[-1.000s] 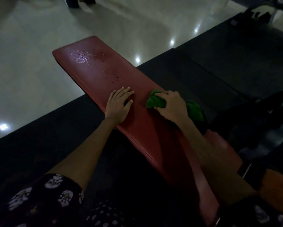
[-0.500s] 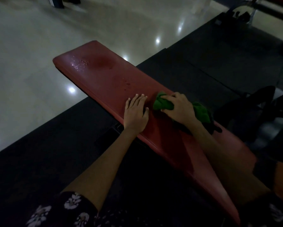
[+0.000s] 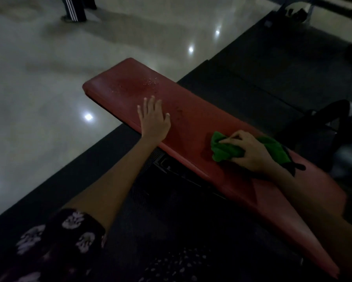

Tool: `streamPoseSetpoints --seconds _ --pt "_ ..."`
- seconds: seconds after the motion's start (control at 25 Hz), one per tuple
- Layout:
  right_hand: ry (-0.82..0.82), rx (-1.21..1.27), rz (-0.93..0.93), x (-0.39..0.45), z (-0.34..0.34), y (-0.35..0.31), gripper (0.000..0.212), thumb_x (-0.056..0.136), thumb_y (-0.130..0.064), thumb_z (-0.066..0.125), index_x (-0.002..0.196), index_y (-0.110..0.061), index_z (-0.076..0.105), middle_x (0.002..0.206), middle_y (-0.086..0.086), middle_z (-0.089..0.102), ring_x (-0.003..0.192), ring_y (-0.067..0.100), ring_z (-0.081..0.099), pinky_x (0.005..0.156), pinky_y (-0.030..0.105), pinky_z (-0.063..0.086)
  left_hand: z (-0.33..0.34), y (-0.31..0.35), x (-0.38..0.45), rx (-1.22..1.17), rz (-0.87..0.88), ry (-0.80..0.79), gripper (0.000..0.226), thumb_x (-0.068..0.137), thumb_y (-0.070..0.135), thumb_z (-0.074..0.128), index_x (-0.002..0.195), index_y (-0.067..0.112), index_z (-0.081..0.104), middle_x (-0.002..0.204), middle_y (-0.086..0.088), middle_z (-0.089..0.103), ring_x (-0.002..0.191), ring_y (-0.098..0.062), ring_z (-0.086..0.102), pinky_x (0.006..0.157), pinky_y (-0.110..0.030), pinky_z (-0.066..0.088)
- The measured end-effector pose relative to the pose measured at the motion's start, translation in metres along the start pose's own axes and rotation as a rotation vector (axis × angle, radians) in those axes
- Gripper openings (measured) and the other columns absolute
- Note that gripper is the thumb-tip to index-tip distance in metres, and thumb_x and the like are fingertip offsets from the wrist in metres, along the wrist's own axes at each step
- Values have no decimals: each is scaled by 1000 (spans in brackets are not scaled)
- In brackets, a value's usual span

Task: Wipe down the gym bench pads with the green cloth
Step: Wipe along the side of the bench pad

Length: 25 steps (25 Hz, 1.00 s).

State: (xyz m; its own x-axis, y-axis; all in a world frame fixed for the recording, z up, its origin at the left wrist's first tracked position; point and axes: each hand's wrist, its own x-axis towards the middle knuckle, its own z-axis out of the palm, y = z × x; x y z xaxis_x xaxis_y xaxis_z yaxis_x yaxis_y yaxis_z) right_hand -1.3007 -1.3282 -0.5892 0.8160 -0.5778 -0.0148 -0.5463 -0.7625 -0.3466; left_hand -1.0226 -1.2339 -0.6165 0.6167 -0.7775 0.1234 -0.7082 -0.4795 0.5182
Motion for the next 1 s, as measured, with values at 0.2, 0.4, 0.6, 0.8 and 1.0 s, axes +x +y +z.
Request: streamPoseSetpoints --seconds 0.2,0.4,0.6,0.8,1.0 --pt "108 -10 201 39 -12 25 48 79 -32 72 124 -24 60 112 9 51 107 28 50 83 35 40 16 -13 14 103 -88 23 57 98 42 35 147 14 28 156 -8 18 146 -26 5 116 -46 -6" --pt "45 -26 -74 74 11 -21 53 77 -36 74 126 -23 59 115 8 51 107 25 50 85 31 39 19 -18 13 75 -88 100 55 96 44 39 144 17 34 155 -5 24 145 -23 10 117 -42 -5" --pt "55 -54 -115 93 3 1 52 80 -37 71 128 -23 57 116 8 52 106 27 50 82 34 43 20 -18 12 84 -97 120 54 97 43 40 144 19 34 154 -2 25 145 -21 10 118 -40 -5" --pt "24 -53 -158 135 20 -49 52 81 -39 68 130 -26 55 123 9 49 112 26 47 88 37 43 20 -19 11 70 -94 146 50 98 37 41 144 17 36 154 -3 27 145 -21 13 117 -39 -4" --pt "-83 -26 -365 145 12 -27 50 82 -35 68 130 -26 55 120 6 50 109 24 47 85 35 44 22 -19 12 70 -103 148 48 99 35 41 143 18 37 154 -3 27 145 -20 13 117 -37 -3"
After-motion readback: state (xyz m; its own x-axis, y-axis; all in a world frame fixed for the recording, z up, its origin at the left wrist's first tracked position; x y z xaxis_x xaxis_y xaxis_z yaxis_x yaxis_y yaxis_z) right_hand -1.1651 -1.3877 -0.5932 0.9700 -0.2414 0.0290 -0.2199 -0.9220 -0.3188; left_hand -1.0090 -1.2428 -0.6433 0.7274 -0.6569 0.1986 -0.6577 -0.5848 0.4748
